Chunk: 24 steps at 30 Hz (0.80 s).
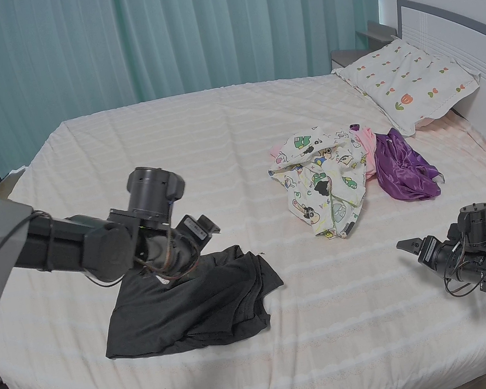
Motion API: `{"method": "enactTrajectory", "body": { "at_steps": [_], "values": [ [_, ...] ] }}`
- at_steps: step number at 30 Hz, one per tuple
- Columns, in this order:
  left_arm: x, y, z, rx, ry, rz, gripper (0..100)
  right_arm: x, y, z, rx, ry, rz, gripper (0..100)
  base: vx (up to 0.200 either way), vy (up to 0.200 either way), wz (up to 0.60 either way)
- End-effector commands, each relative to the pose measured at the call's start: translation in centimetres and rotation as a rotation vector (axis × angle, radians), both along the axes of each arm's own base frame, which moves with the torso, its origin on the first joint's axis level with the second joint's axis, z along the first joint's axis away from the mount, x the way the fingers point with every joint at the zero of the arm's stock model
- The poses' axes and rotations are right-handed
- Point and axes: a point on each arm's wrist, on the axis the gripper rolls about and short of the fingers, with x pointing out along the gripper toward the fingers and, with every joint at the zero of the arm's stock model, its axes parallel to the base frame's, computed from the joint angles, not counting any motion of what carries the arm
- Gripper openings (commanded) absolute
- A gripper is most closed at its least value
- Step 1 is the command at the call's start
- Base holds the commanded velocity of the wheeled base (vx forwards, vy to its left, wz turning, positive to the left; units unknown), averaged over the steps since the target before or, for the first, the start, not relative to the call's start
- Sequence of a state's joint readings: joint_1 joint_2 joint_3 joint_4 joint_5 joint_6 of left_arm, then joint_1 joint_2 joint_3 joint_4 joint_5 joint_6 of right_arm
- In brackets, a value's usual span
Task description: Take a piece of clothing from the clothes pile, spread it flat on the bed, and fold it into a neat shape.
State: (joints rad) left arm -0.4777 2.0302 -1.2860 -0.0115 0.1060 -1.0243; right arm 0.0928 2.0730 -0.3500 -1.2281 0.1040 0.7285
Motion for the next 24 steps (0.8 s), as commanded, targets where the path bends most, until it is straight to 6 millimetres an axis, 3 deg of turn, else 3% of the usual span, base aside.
{"method": "enactTrajectory", "body": {
  "at_steps": [1,7,12,24],
  "values": [
    [-2.4,4.9,2.0,-0.094,0.028,0.034,100,0.0,0.1,-0.1,0.0,0.002,0.004,100,0.0,0.0,0.0],
    [-3.4,8.2,1.1,-0.129,0.088,0.105,100,-0.1,0.3,-0.1,0.0,0.004,0.01,100,0.0,0.0,0.0],
    [-4.1,9.8,0.8,-0.237,0.076,0.118,100,-0.3,0.6,-0.1,-0.001,0.007,0.021,100,0.0,0.2,0.0],
    [-4.8,11.0,-1.6,-0.261,0.065,0.133,100,-0.3,0.7,-0.4,-0.002,0.014,0.024,100,0.0,0.2,0.0]
  ]
}}
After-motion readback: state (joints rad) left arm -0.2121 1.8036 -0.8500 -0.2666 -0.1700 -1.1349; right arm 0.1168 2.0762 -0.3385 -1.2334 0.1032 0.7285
